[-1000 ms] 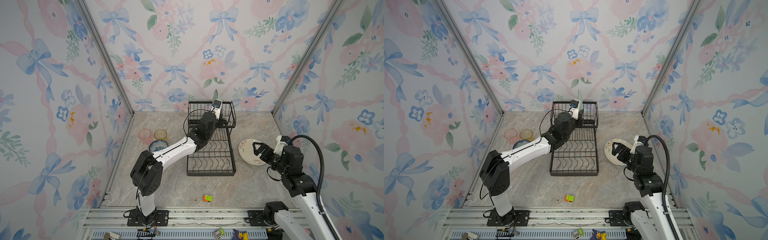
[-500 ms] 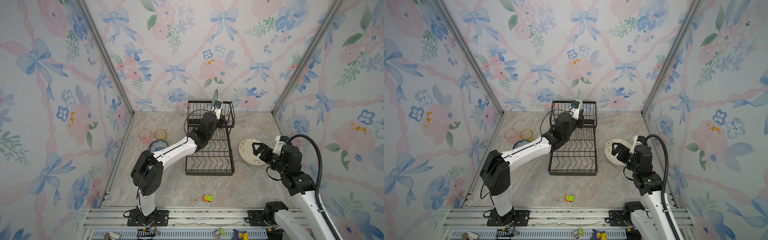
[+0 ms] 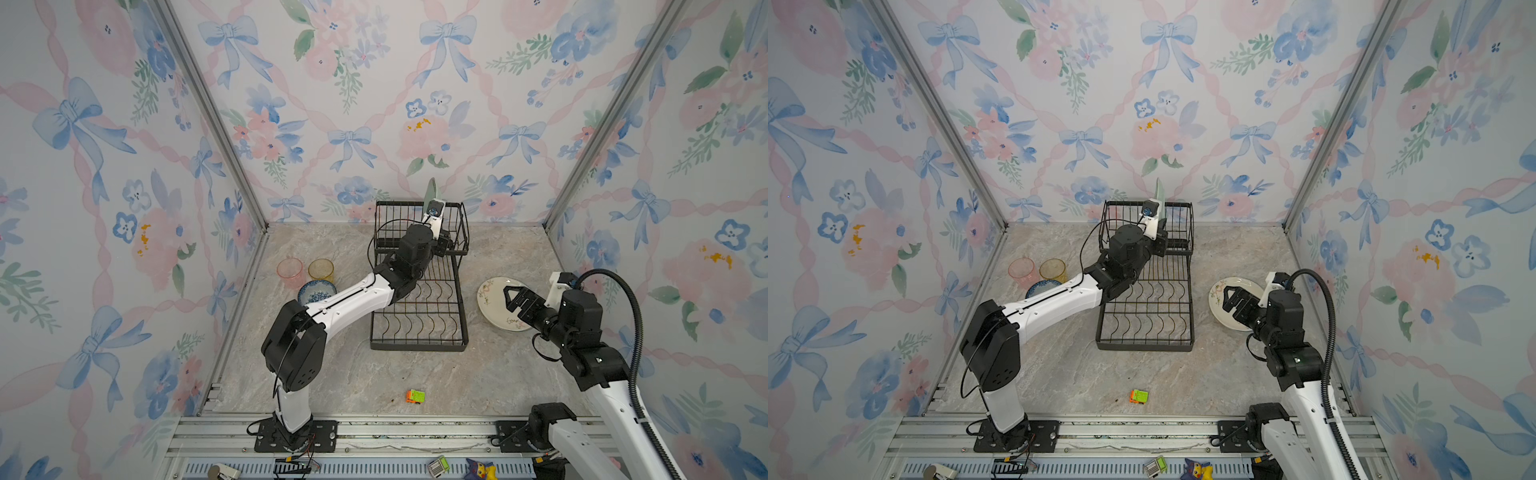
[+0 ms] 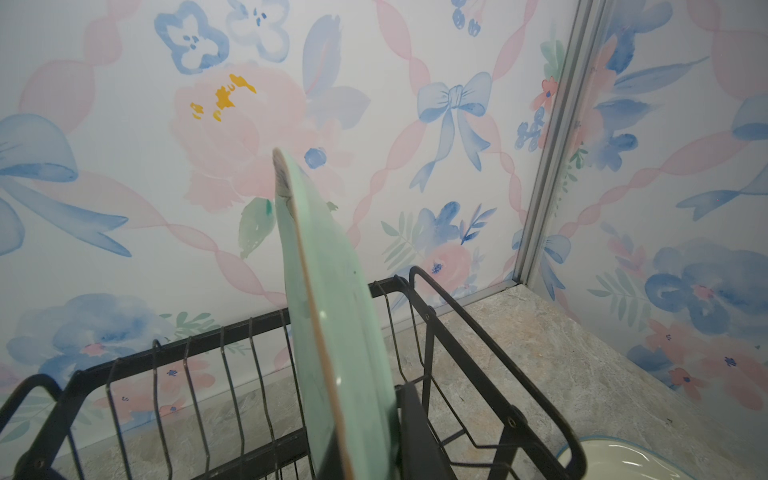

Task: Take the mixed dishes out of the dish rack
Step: 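Close the left gripper on the green sunflower plate rim in the rack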

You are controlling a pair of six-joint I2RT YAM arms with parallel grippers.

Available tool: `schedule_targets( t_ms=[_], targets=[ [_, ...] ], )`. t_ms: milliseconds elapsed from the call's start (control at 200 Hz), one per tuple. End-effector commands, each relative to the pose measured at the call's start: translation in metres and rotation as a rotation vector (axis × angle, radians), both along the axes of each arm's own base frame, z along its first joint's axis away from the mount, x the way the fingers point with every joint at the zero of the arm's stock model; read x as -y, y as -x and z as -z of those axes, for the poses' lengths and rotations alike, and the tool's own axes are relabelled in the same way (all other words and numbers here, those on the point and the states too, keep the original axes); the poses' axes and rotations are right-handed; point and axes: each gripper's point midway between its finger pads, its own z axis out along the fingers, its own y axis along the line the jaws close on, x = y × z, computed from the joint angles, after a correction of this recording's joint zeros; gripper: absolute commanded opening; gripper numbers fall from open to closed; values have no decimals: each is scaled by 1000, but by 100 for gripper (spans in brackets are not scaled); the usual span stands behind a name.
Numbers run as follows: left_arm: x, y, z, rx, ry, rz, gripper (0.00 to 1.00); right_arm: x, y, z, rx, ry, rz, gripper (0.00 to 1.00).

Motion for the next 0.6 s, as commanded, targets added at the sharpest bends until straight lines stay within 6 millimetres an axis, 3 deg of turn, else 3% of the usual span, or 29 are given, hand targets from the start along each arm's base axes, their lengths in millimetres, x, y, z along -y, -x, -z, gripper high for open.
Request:
schedule_targets(
  t_ms=[0,175,595],
  targets=[
    [-27,-2,-43,84,6,-61,4,1,2,8,-26,11,3,98],
    [-33,-1,-58,101,50,-54,0,0,2,8,-26,12,2,98],
    [-42,11,-90,151,131,-8,0,2,3,9,-31,24,9,98]
  ],
)
